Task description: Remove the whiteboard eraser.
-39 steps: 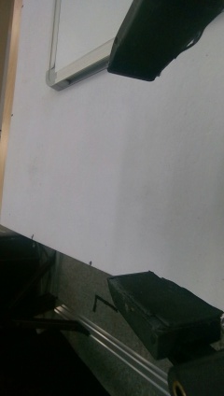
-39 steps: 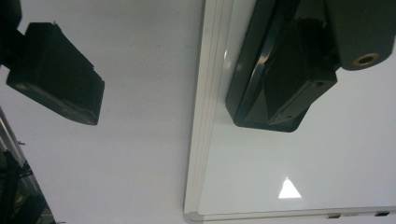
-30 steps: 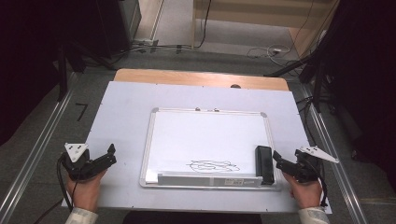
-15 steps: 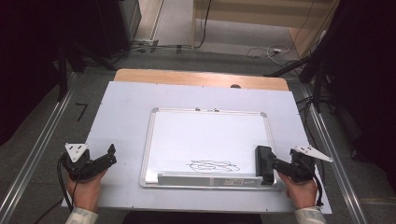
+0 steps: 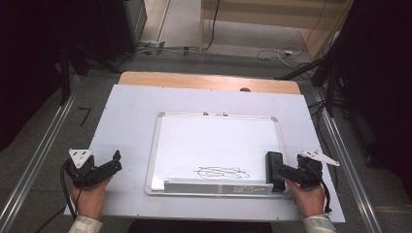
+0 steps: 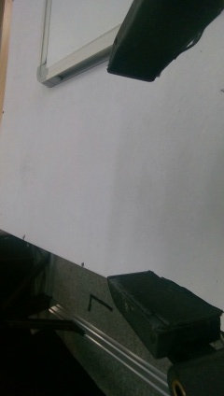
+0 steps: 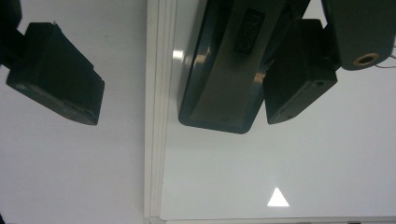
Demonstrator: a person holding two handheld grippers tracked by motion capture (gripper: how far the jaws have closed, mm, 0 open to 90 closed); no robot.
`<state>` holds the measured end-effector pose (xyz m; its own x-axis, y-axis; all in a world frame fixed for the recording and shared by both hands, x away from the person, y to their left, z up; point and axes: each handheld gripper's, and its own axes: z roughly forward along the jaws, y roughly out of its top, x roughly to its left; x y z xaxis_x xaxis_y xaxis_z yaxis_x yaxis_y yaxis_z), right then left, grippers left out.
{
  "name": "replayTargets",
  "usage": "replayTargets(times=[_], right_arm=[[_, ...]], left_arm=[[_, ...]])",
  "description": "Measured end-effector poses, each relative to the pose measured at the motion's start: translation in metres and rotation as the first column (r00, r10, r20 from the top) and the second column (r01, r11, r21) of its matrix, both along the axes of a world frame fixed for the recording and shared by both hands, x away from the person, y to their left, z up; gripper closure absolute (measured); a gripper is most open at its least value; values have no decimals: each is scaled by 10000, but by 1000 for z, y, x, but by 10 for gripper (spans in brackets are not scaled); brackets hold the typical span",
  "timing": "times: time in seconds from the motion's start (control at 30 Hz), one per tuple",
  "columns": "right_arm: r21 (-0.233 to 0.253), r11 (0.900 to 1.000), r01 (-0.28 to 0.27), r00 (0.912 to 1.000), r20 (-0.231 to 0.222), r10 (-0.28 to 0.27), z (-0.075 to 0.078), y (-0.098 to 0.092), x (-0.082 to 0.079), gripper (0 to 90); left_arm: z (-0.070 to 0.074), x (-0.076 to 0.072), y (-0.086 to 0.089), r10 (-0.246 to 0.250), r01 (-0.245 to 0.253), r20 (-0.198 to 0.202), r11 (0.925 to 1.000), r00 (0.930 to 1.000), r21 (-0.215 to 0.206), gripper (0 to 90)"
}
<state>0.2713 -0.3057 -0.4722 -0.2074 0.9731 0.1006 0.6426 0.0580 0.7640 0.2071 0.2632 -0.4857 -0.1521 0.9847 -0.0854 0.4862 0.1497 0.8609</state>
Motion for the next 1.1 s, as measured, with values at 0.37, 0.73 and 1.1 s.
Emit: replayTargets(times=[0.37,0.73,1.1], right_arm=[[-286,9993,-255,9990,-381,244,-4,16,6,129],[-886,9946,-534,9949,-906,454,-11,28,11,227],[-997,9918,-799,9931,-932,707,-9,29,11,387]], left_arm=[[-1,0,0,-3,3,-89,10000,10000,-49,28],[-1,0,1,21,-22,-78,10000,10000,-53,30],[-1,0,2,124,-124,2,9998,9999,-179,34]])
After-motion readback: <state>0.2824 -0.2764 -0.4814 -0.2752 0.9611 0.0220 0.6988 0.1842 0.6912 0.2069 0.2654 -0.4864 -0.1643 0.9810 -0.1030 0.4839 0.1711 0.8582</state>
